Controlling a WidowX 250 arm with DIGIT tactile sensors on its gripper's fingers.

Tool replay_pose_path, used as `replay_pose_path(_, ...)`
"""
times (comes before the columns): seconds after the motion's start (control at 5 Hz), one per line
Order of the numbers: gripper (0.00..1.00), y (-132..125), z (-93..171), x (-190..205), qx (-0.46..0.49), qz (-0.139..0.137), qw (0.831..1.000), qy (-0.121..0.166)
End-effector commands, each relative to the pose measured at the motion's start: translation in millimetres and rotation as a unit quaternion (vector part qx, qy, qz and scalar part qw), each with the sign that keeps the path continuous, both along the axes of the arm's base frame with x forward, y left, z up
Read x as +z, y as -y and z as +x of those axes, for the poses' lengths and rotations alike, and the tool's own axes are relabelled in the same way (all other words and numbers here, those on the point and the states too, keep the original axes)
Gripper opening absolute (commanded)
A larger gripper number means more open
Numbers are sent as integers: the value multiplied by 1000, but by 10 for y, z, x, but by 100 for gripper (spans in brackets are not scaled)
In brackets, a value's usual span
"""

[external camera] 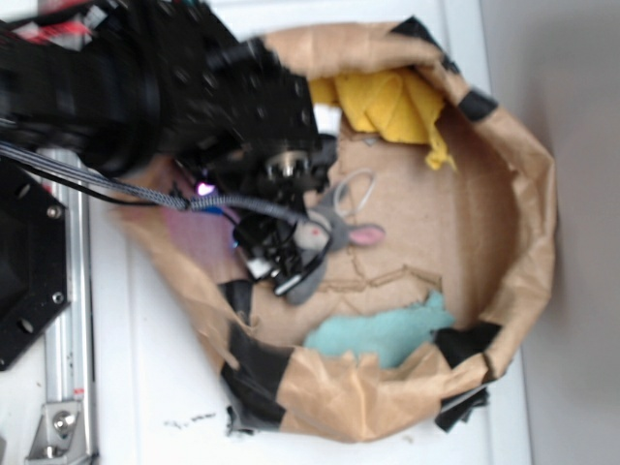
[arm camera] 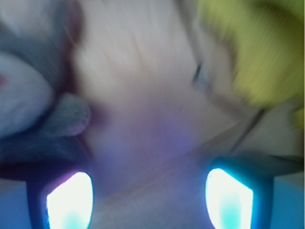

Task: Grab the gray animal.

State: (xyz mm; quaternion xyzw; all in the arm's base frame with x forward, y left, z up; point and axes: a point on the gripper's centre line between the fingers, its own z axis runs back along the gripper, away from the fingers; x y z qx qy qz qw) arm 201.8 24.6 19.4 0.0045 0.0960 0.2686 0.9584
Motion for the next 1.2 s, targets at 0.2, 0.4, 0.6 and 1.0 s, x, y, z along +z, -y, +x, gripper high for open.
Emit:
replay_pose_path(0.2, 100, 88, 299, 727, -40, -70, 988, 133)
replay_pose_path(0.4, 100, 144, 535, 864, -36, -80, 982, 170)
replay_pose_path(0.6, 100, 274, 794, 701, -27, -86, 979, 184)
replay_pose_path(1.0, 100, 512, 999, 158, -36, -82, 989, 120)
